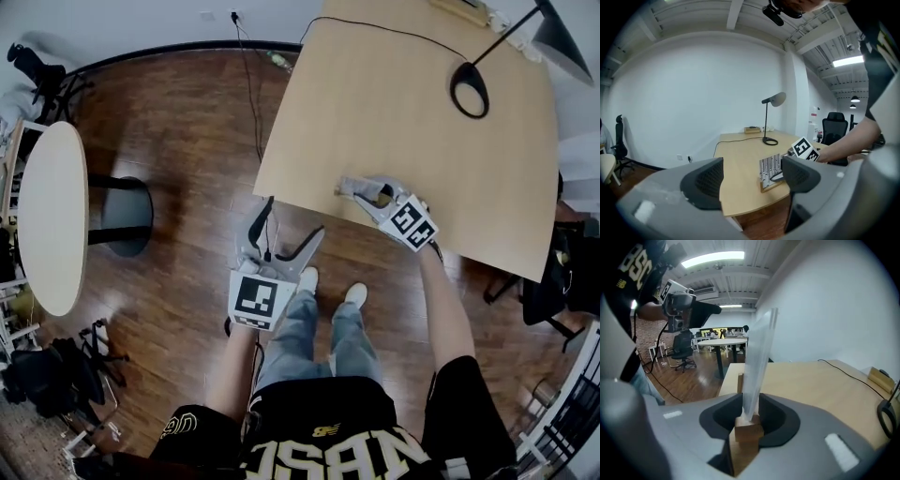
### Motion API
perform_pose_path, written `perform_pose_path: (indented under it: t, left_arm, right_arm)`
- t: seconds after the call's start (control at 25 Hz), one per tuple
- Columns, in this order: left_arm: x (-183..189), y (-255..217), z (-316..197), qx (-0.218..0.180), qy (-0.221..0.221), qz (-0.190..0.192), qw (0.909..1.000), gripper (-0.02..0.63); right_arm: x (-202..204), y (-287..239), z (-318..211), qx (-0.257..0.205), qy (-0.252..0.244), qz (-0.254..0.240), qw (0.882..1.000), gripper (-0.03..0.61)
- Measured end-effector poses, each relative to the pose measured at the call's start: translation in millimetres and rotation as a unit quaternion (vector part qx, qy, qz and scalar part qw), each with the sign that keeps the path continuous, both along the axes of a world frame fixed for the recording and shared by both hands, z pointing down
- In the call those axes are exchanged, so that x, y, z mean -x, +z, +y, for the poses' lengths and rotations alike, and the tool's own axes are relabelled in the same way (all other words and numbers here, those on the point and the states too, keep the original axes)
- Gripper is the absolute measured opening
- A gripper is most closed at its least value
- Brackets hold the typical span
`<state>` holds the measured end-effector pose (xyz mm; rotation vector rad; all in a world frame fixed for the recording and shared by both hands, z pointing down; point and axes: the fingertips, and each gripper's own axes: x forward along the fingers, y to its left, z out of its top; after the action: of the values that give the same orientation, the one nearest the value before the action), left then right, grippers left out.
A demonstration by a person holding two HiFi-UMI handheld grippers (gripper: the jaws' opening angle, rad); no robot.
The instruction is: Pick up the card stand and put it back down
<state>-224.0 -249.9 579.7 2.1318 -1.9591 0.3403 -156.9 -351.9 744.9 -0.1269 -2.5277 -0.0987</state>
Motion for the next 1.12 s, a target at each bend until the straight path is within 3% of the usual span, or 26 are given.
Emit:
perform_pose_path:
  t: [0.12,0.2,0.28,0.44,0.52,0.64,0.8,0.96,1.12]
  left_arm:
    - [-7.7,13.5,-0.6,0.01,0.017,0.008,0.9998,0.403]
    - [-13.1,16.7,0.0,0.01,0.026,0.01,0.9996,0.403]
    - [-18.6,17.1,2.8,0.011,0.039,0.009,0.9991,0.403]
    - [-20.4,-4.8,10.0,-0.004,0.056,0.012,0.9984,0.403]
    - [-22.4,-18.5,12.1,-0.018,0.066,0.025,0.9974,0.403]
    - [-34.7,-26.2,21.5,-0.031,0.084,0.038,0.9952,0.403]
    - [-56.4,-44.8,48.2,-0.057,0.111,0.009,0.9922,0.402]
    - [-74.5,-81.7,89.6,-0.084,0.088,-0.007,0.9925,0.402]
    - [-91.7,-115.5,149.0,-0.121,0.027,-0.018,0.9921,0.375]
  right_arm:
    - [0.9,12.2,4.3,0.0,-0.014,0.012,1.0,0.117]
    - [-1.5,8.8,-1.2,0.003,0.016,0.003,1.0,0.127]
    - [-11.3,-8.4,-11.2,-0.002,0.074,-0.019,0.997,0.296]
    - [-42.7,-74.0,-11.7,-0.035,0.191,-0.048,0.98,0.401]
    - [-53.9,-124.8,0.7,-0.035,0.247,-0.094,0.964,0.41]
    - [-69.4,-196.0,44.6,-0.057,0.283,-0.164,0.943,0.41]
    - [-102.0,-250.3,116.2,-0.071,0.321,-0.23,0.916,0.411]
    - [-114.9,-273.6,178.9,-0.081,0.303,-0.246,0.917,0.41]
    - [-136.2,-300.1,241.1,-0.111,0.288,-0.288,0.907,0.41]
